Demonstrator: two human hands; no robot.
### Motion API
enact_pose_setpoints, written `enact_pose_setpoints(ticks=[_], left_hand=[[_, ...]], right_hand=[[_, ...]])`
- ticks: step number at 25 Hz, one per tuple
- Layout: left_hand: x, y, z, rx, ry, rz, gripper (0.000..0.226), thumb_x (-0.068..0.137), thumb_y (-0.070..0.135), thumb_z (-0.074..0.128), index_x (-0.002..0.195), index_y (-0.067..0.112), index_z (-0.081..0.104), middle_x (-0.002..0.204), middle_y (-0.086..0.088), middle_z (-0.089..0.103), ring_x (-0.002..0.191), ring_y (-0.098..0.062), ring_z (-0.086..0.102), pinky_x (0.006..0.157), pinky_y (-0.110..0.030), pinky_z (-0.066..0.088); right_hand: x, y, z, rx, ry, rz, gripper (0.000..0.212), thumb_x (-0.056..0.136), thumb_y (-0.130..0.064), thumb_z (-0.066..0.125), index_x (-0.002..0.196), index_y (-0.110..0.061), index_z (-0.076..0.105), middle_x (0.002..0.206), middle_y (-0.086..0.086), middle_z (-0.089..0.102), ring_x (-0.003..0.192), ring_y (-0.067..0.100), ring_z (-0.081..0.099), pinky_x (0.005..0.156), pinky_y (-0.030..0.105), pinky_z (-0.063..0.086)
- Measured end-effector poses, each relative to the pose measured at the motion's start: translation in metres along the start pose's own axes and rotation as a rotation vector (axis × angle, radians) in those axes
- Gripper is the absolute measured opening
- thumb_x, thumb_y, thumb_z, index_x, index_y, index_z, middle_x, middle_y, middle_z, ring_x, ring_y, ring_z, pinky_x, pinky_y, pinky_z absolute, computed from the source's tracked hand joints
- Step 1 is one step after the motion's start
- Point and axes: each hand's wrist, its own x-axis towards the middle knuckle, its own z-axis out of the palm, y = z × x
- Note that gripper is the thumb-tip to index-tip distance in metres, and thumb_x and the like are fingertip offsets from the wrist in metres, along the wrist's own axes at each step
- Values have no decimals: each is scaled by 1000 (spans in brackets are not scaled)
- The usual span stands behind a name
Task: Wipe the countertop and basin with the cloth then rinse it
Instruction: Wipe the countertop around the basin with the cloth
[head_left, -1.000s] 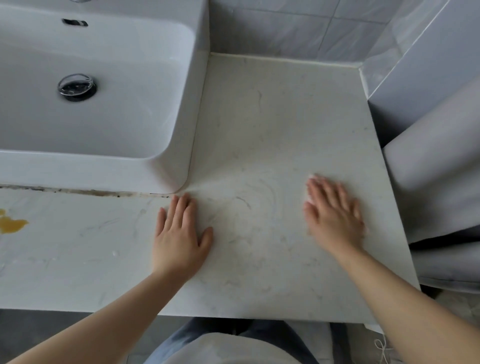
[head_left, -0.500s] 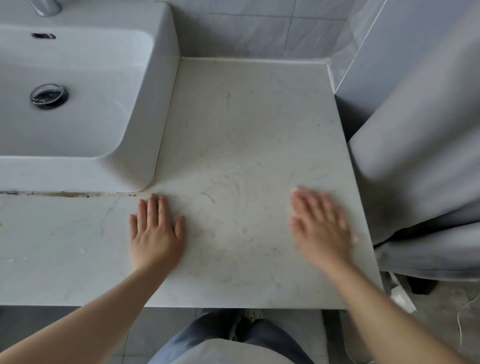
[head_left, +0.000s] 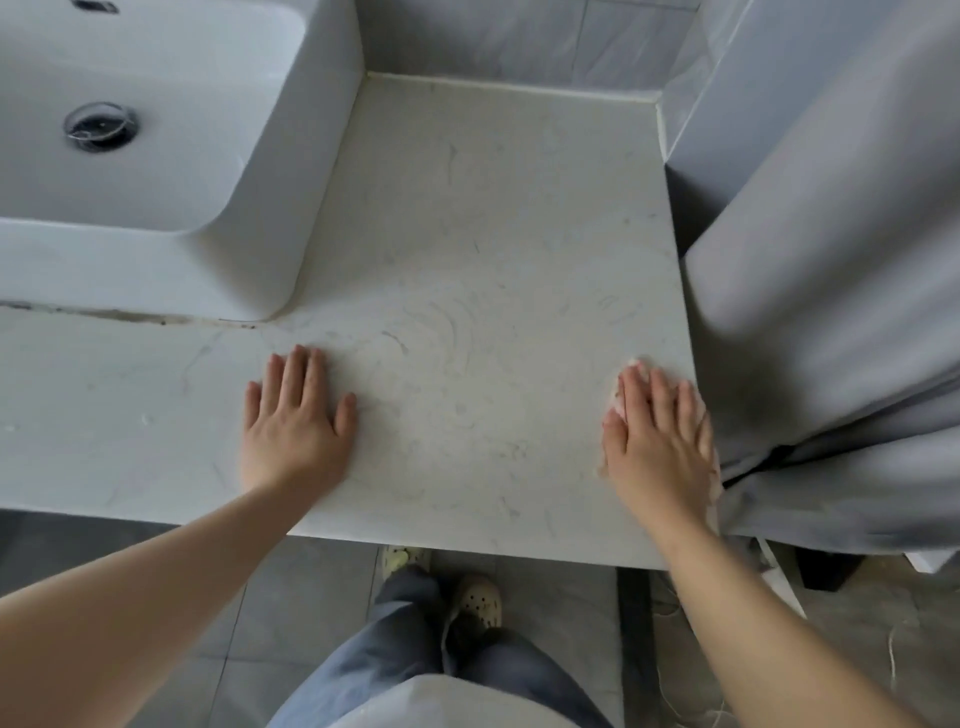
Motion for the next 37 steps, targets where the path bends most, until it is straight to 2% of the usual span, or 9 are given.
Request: enact_pose_setpoints(ticks=[5,8,11,16,20,26,28,31,37], left_hand=[[-1,0,1,5,0,9,62,96,45,18,150,16,5,158,0,1,144,-18,-6,116,-35,-6],[0,0,3,11,4,13,62,96,46,18,150,17,5,158,0,1,144,-17,-6,117,-35,-5],[1,-1,2,13,1,16,63,96,47,16,150,17,4,158,0,0,144,-17,-7,117,-35,-5],[-1,1,0,-27,4,35,64,96,48,14,150,17,1,158,1,-3,144,-17,-9,116,-35,-7],[9,-24,-7,-27,19,163,74,87,61,13,149,21,14,156,6,10,144,-14,3,114,-31,3],[21,-73,-17,139,-93,436,69,94,58,11,143,14,31,147,-1,35,136,-16,28,112,-30,2],[19,-71,-15,138,-94,429,67,94,57,14,143,15,32,147,-4,34,136,-21,28,113,-34,3],[19,-75,-9,138,-57,426,68,93,59,14,143,16,34,147,-11,34,137,-25,25,112,-36,4],[19,-75,-8,112,-40,371,78,89,65,12,140,13,39,146,-15,38,137,-31,28,112,-38,5]], right_hand=[[-71,12,10,-81,-37,-248,59,94,-49,9,146,-24,25,151,2,31,140,29,26,112,44,18],[-18,18,1,-50,-18,-113,68,85,-51,2,148,-27,16,156,0,20,145,27,12,116,43,11],[-33,-6,7,-6,54,14,63,88,-45,17,143,-20,35,148,8,38,138,35,29,113,48,22],[-66,3,8,-120,-5,-358,56,98,-46,8,146,-21,25,152,2,28,142,25,19,115,37,8],[-10,-23,2,28,43,125,61,93,-45,8,149,-23,6,158,4,6,145,29,2,118,43,1],[-54,-100,20,-98,-52,-437,57,97,-48,8,147,-24,21,154,1,21,141,28,22,114,38,4],[-24,-66,15,-90,-14,-238,64,90,-55,-4,148,-28,-1,158,-2,2,145,23,1,118,36,-2],[0,-84,10,3,47,119,76,81,-54,-4,150,-23,8,158,4,7,145,28,0,118,45,1],[-38,-127,19,-102,-5,-388,62,94,-51,3,148,-24,16,154,-2,15,143,24,16,117,38,4]])
